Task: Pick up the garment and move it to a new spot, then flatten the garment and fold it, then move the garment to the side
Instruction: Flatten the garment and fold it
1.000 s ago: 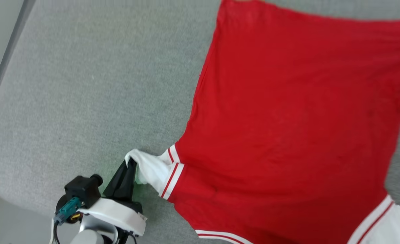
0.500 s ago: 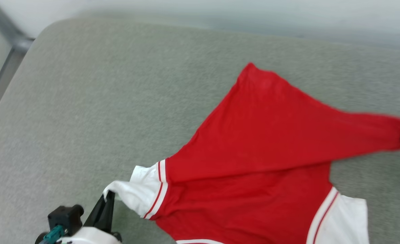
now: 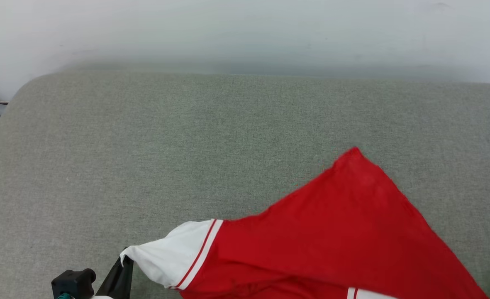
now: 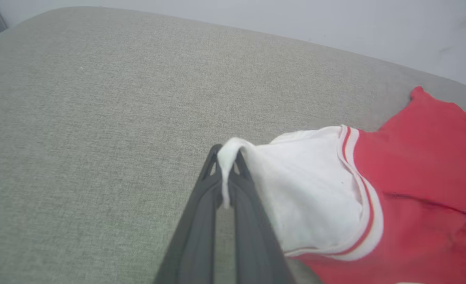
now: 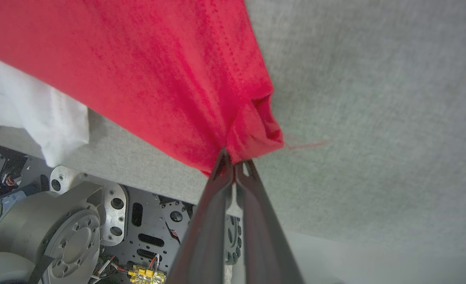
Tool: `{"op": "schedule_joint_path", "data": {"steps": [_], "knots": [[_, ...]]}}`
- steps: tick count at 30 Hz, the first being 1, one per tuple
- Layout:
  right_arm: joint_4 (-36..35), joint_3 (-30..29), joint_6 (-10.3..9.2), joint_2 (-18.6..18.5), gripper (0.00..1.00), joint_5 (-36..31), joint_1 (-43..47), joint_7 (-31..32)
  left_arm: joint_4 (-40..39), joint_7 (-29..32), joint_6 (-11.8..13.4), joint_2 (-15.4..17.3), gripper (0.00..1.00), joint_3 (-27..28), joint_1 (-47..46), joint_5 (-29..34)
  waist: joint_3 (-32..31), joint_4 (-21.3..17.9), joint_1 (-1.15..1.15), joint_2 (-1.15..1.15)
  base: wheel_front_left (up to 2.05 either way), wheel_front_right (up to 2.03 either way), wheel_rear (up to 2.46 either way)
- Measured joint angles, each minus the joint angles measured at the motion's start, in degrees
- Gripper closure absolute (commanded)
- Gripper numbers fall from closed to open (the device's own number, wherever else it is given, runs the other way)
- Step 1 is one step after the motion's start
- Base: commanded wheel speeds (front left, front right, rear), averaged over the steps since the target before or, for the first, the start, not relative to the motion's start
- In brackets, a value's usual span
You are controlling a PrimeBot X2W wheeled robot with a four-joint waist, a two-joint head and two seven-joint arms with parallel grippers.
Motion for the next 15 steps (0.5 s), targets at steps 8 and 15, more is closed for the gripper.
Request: {"op": "schedule_joint_path", "data": {"steps": [8, 15], "knots": [[0.55, -3.50, 0.00, 4.86, 0.00, -1.37, 8.15, -2.43, -0.31, 0.44, 0.08, 0.68, 1.00, -0.27, 0.04, -0.23, -0.18, -0.25, 0.00, 0.00, 0.00, 0.00, 0.00], [-8.78, -12.34, -0.02, 6.37, 0.00, -2.13, 1.54, -8.68, -1.00, 0.56, 0.18, 0.70, 1.00, -0.81, 0.04, -0.26, -0.64, 0.03, 0.00, 0.00, 0.00, 0.00, 0.00]]}}
